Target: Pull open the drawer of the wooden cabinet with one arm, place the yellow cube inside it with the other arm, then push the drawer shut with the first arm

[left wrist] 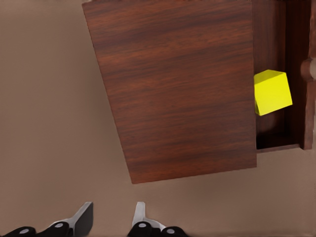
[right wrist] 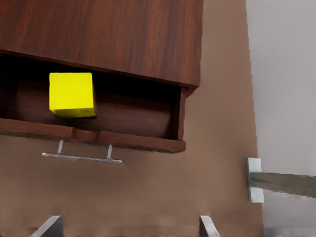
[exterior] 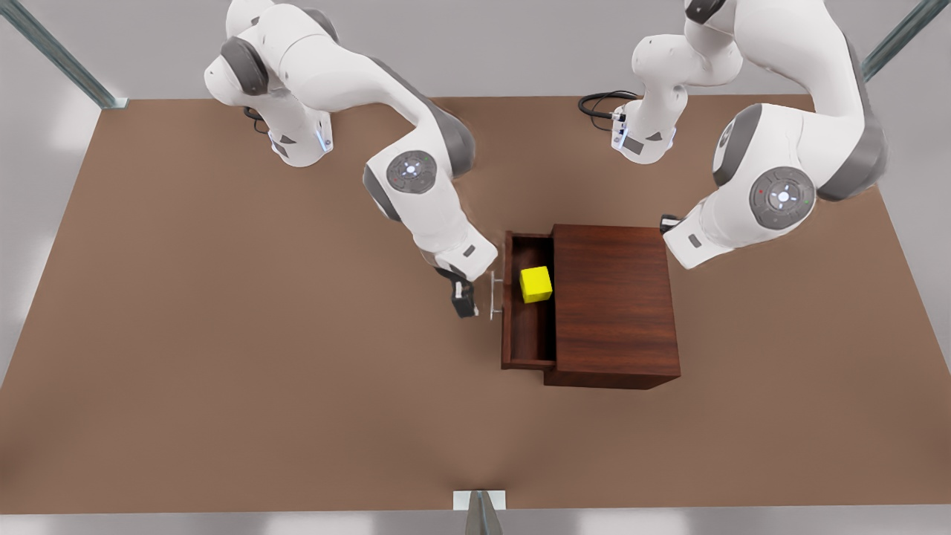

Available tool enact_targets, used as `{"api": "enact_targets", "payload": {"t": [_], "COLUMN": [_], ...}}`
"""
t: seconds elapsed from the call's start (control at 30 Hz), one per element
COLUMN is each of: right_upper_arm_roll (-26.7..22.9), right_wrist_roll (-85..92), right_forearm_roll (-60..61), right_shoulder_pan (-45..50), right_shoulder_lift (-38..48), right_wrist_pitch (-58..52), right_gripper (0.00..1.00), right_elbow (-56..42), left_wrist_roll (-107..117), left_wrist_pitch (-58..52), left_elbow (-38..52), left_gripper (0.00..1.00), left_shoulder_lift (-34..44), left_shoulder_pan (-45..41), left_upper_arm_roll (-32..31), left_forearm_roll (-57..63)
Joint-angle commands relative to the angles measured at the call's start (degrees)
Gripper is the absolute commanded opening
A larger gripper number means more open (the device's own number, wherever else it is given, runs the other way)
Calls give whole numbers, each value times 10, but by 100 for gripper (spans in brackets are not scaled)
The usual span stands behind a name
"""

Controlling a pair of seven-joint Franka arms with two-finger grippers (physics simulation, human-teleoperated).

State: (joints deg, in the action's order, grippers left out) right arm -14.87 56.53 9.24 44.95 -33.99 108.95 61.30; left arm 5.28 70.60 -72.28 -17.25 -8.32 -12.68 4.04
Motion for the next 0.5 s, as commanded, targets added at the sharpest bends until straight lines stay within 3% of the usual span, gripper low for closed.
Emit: {"api": "enact_targets", "payload": {"t": [0.0, 0.03, 0.1, 0.13, 0.17, 0.2, 0.33, 0.47], "right_upper_arm_roll": [-88, -136, -133, -77, 53, 142, 150, 145], "right_wrist_roll": [-234, -393, -507, -554, -609, -608, -605, -605], "right_forearm_roll": [-9, -7, -12, -33, -122, -138, -120, -104], "right_shoulder_pan": [-7, -25, -97, -157, -232, -319, -333, -359], "right_shoulder_lift": [15, 14, 24, 83, 162, 215, 187, 183], "right_wrist_pitch": [-272, -337, -392, -422, -411, -367, -314, -242], "right_gripper": [100, 100, 100, 100, 100, 100, 100, 100], "right_elbow": [5, 5, 4, 19, 79, 147, 146, 143], "left_wrist_roll": [540, 734, 1077, 1338, 1503, 1588, 1773, 1839], "left_wrist_pitch": [55, 39, 132, 253, 313, 381, 532, 572], "left_elbow": [71, 131, 133, 133, 133, 133, 127, 94], "left_gripper": [21, 21, 21, 21, 21, 21, 21, 21], "left_shoulder_lift": [-68, -127, -160, -180, -195, -222, -279, -307], "left_shoulder_pan": [-74, -148, -210, -242, -263, -286, -295, -292], "left_upper_arm_roll": [-25, -28, -29, -29, -28, -25, -24, -21], "left_forearm_roll": [-6, -6, -27, -29, -15, 9, 91, 108]}}
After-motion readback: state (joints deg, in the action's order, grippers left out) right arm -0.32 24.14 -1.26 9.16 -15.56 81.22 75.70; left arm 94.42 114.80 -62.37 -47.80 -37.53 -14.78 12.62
